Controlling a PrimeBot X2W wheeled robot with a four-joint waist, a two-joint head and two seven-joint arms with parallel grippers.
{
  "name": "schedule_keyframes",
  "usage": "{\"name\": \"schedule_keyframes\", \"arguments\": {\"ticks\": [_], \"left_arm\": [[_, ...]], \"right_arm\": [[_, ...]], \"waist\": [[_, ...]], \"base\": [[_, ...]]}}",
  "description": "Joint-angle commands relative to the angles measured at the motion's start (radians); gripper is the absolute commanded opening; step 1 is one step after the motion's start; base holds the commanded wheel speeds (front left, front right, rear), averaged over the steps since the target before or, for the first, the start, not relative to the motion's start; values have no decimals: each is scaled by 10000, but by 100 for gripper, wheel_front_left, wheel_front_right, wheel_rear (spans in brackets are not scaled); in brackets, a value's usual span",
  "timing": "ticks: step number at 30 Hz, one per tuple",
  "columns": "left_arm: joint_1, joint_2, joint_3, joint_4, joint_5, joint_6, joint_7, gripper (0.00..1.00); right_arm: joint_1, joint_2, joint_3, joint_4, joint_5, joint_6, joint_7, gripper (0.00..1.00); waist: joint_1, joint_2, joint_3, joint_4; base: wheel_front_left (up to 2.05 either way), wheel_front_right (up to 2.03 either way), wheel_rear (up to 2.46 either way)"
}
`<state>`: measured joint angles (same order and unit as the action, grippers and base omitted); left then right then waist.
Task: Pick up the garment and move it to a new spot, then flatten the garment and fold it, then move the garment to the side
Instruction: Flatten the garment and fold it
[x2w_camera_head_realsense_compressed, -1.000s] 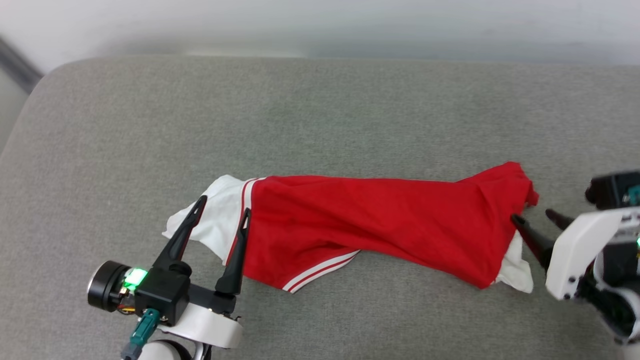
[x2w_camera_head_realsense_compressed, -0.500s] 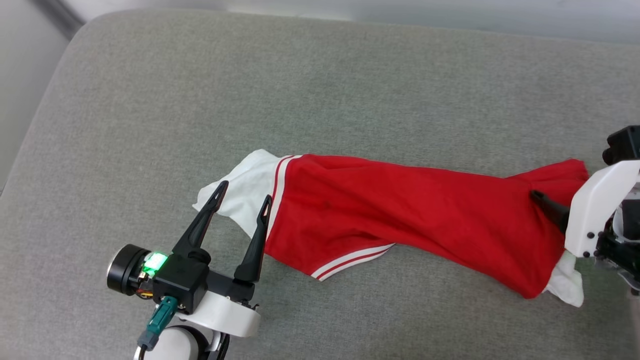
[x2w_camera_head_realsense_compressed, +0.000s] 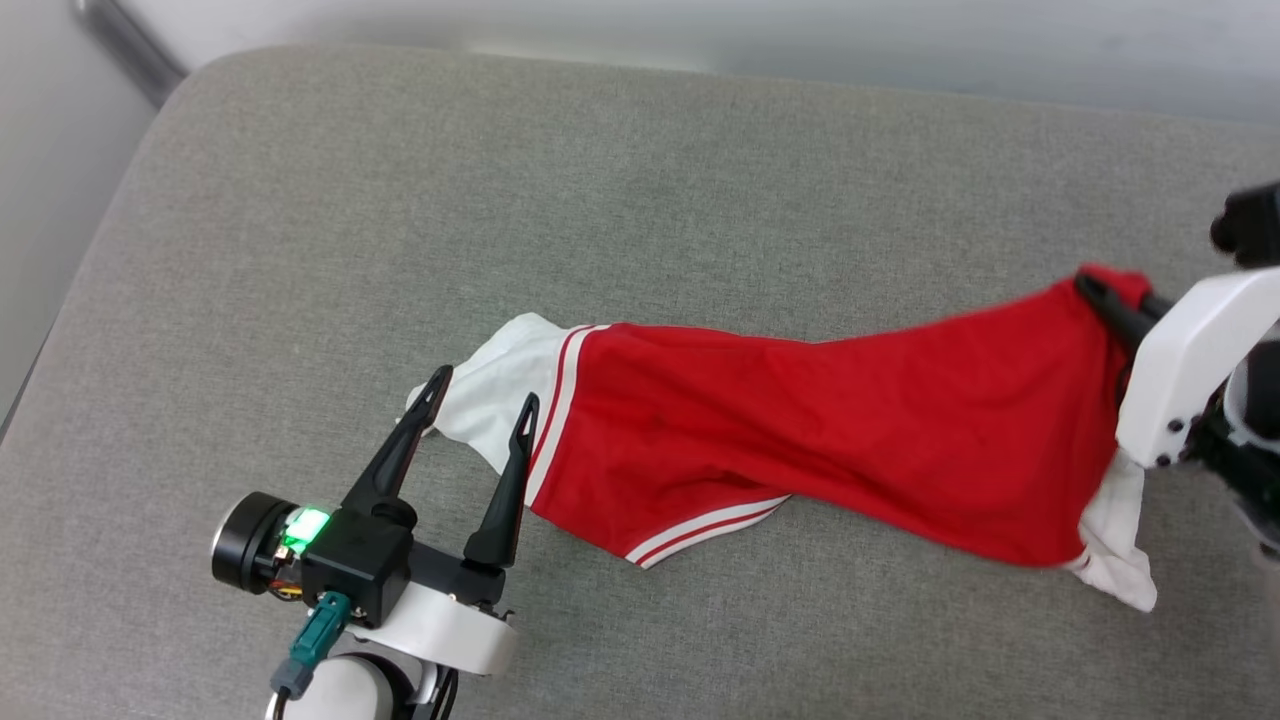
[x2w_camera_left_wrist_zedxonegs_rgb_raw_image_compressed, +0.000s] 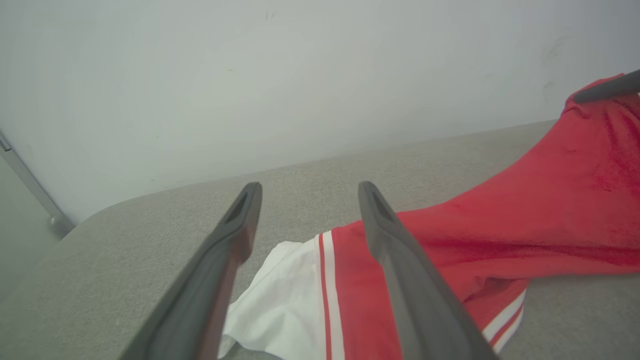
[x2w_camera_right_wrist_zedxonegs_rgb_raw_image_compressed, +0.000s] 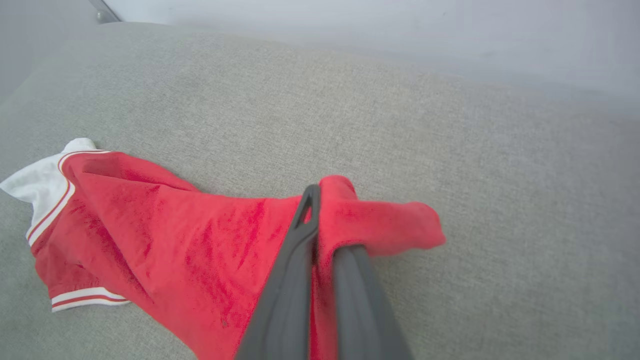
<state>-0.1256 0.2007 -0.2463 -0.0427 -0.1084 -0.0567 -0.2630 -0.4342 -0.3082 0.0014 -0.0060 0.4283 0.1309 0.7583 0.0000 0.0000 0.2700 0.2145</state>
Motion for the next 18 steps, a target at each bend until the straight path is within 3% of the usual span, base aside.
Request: {"name": "schedule_keyframes", "arguments": {"ticks": [1,10,12,18], "left_arm": [[124,-93,0,-46,59,-57,-25,100],[44,-386,-230,-172,16,-308,-25,100],[-74,-484,-284,-214,16,-337,-25,100],[-401,-831,-528,-169,19,-479,-25,100]], "right_arm": [[-448,-79,60,-577,113,-3,37,0],[-2734,-195,495,-1199,-235,-3,524,0],[-3466,-137,588,-739,-368,-3,656,0],[-5433,-806,1384,1671,-1251,-3,311,0]], "waist": [[0,0,-163,0],[0,0,127,616],[0,0,332,880],[0,0,938,1758]], "base": [[0,0,0],[0,0,0],[0,0,0],[0,0,0]]}}
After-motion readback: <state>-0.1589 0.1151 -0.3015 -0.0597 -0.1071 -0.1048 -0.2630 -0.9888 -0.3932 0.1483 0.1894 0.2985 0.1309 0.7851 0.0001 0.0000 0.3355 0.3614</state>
